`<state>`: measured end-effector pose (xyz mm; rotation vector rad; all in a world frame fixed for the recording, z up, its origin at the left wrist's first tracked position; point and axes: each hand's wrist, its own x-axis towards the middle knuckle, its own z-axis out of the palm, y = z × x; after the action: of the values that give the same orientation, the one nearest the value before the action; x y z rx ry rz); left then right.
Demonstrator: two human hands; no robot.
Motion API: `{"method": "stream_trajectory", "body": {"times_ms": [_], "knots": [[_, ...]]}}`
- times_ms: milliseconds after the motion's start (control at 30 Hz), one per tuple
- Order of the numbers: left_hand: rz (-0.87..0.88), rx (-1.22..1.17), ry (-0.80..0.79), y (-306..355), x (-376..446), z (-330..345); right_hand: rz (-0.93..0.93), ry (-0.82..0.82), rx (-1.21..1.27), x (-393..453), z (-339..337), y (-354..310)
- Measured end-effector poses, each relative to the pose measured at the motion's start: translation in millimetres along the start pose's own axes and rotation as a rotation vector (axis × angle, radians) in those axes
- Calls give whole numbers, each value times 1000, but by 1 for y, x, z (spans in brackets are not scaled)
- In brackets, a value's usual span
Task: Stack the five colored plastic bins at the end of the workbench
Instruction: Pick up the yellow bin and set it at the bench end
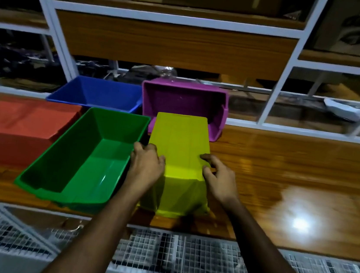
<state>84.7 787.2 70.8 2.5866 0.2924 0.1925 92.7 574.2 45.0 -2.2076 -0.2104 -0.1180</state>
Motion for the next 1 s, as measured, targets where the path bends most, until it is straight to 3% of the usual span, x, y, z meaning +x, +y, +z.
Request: {"method": "stream_trajectory", "body": {"times_ms": [100, 400, 567, 767, 1000], "knots": [[-61, -177, -29, 8, 4, 12, 36, 15, -12, -4, -26, 21], [27, -435, -125, 96, -25, 85, 60, 61, 2, -24, -126, 103], [-41, -614, -277, 149, -46, 118, 124, 76, 45, -32, -175, 139], [27, -608, -289, 176, -56, 123, 255, 101, 29, -28, -195, 151], [105, -508, -340, 171, -51, 118, 147, 171, -112, -28, -196, 117]]}}
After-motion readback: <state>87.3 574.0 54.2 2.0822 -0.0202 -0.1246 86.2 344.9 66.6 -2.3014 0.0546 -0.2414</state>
